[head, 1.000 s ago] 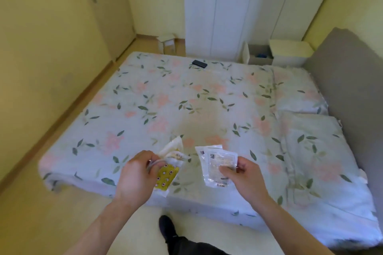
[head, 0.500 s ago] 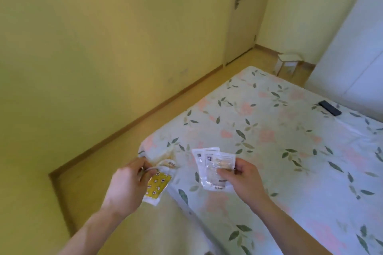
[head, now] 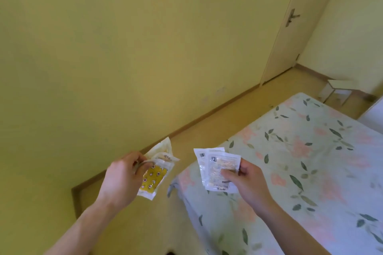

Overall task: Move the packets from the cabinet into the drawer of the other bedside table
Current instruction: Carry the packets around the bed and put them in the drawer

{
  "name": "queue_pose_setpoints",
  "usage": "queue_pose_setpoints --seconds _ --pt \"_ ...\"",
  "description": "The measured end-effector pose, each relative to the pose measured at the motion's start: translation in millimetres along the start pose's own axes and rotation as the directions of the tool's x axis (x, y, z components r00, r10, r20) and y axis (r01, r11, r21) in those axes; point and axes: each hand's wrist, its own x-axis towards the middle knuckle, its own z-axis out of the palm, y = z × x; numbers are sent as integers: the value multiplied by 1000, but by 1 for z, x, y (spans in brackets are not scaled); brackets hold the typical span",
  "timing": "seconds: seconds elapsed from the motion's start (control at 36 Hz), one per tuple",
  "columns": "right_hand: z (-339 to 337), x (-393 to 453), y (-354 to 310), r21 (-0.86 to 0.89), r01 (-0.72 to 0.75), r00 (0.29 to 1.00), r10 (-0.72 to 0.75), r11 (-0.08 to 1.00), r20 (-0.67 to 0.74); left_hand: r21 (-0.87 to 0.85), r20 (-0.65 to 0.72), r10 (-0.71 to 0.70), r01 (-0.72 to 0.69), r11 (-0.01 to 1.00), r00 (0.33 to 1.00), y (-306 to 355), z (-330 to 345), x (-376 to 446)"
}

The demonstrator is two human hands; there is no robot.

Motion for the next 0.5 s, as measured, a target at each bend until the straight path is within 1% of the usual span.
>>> queue_pose_setpoints --seconds 0.11,0.22,0.33,0.5 --pt "28 47 -21 83 -23 996 30 996 -85 -4 48 35 -35 999 998 -11 -7 74" --pt "46 99 -44 128 -23 991 40 991 -127 -68 97 91 -85 994 991 -5 -5 149" --pt "59 163 -55 164 -37 980 68 986 -186 0 155 134 -135 991 979 -8 8 227" --pt "79 261 -81 260 -35 969 96 965 -227 9 189 239 -245 970 953 0 25 345"
